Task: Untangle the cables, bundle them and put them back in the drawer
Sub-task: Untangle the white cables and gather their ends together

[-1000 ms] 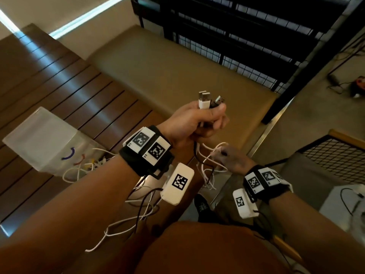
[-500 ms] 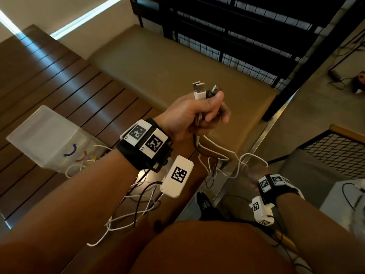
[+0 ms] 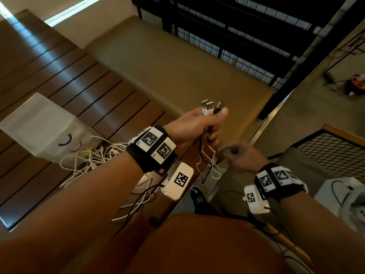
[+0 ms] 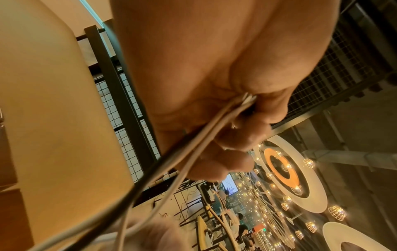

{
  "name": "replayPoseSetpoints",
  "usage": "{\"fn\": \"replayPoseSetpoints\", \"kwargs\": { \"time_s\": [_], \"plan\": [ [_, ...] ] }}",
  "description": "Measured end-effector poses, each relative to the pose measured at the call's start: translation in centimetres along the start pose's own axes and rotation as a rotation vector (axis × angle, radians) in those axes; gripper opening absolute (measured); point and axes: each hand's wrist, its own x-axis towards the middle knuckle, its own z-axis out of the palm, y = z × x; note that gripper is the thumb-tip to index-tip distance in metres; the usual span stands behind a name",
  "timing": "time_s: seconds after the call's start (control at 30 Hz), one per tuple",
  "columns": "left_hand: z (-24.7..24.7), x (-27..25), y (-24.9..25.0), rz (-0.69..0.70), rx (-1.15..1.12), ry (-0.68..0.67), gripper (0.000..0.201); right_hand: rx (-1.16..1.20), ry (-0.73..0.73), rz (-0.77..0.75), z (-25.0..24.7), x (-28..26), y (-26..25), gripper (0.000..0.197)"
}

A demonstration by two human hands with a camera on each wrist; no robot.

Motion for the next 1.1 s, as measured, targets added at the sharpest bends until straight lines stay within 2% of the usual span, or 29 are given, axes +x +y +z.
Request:
{"fn": "replayPoseSetpoints", "kwargs": {
  "time_s": [0.03, 0.1, 0.13, 0.17, 0.2, 0.23, 0.3, 0.37, 0.43, 0.57, 0.67, 0.7, 0.77, 0.8, 0.87, 0.9, 0.97, 1.03, 1.1],
  "plan": [
    [0.1, 0.0, -0.1, -0.005, -0.006, 0.001, 0.036, 0.151, 0.030, -0.073, -0.5, -0.1, -1.3, 0.027],
    [0.5, 0.0, -0.3, -0.004, -0.023, 0.025, 0.036, 0.297, -0.109, -0.131, -1.0, -0.5, -3.8, 0.037],
    [0.7, 0.0, -0.4, -0.004, -0.019, 0.056, 0.035, 0.214, -0.235, -0.084, -1.0, -0.7, -4.9, 0.038],
    [0.8, 0.0, -0.4, 0.001, 0.004, 0.086, 0.033, 0.029, -0.337, -0.008, -0.8, -0.7, -5.9, 0.041],
    [0.7, -0.1, -0.4, 0.012, 0.041, 0.113, 0.030, -0.125, -0.377, 0.031, -0.2, -0.6, -6.6, 0.049],
    [0.5, -0.2, -0.3, 0.030, 0.068, 0.136, 0.027, -0.150, -0.356, -0.013, 0.6, -0.3, -6.9, 0.049],
    [-0.3, -0.4, 0.0, 0.090, 0.063, 0.178, 0.015, 0.006, -0.248, -0.157, 2.7, 0.0, -7.4, 0.034],
    [-1.1, -0.8, 0.2, 0.153, 0.014, 0.210, 0.015, 0.081, -0.187, -0.123, 4.7, 1.2, -6.3, 0.046],
    [-1.5, -1.1, 0.1, 0.167, -0.042, 0.226, 0.020, 0.070, -0.163, -0.038, 6.2, 2.6, -4.8, 0.046],
    [-1.9, -1.7, -0.1, 0.180, -0.078, 0.292, 0.023, -0.148, -0.197, -0.033, 7.3, 4.0, -3.0, 0.047],
    [-3.2, -2.4, 0.5, 0.178, -0.129, 0.361, 0.030, -0.370, -0.383, -0.005, 6.8, 4.0, -2.8, 0.028],
    [-3.6, -2.7, 0.6, 0.144, -0.110, 0.348, 0.031, -0.465, -0.482, 0.020, 6.5, 3.9, -3.0, 0.033],
    [-4.4, -3.5, 0.3, 0.045, -0.010, 0.295, 0.032, -0.552, -0.588, 0.050, 5.3, 3.5, -4.1, 0.068],
    [-4.7, -3.9, 0.0, 0.002, 0.028, 0.268, 0.034, -0.556, -0.567, 0.025, 4.4, 3.3, -5.2, 0.072],
    [-5.1, -4.6, -0.7, -0.037, 0.023, 0.251, 0.036, -0.501, -0.457, -0.094, 2.2, 3.2, -7.9, 0.052],
    [-5.2, -4.9, -1.1, -0.041, 0.007, 0.255, 0.037, -0.413, -0.368, -0.163, 1.2, 3.1, -9.4, 0.039],
    [-5.1, -5.3, -2.0, -0.042, 0.012, 0.260, 0.038, -0.058, -0.129, -0.272, -0.1, 3.0, -12.7, 0.025],
    [-4.9, -5.6, -2.7, -0.041, 0.028, 0.275, 0.036, 0.253, 0.002, -0.381, -0.5, 2.7, -15.8, 0.025],
    [-4.6, -5.8, -2.8, -0.042, 0.026, 0.291, 0.032, 0.272, -0.048, -0.470, -0.3, 2.1, -18.7, 0.038]
  ]
}}
